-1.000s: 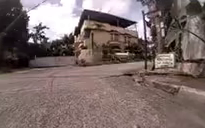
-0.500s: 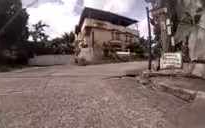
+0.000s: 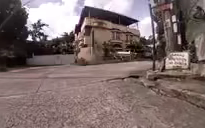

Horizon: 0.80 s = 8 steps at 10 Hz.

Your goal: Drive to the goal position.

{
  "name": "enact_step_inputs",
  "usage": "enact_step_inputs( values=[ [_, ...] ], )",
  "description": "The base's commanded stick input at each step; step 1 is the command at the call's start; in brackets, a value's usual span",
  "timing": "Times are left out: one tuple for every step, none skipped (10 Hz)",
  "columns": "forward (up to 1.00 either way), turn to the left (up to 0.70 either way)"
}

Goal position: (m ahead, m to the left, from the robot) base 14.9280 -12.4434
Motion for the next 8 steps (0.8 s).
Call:
enact_step_inputs(
  values=[
    [0.70, 0.00],
    [0.70, 0.00],
    [0.70, 0.00],
    [0.70, 0.00],
    [0.70, 0.00],
    [0.70, 0.00],
    [0.70, 0.00],
    [0.70, 0.00]
  ],
)
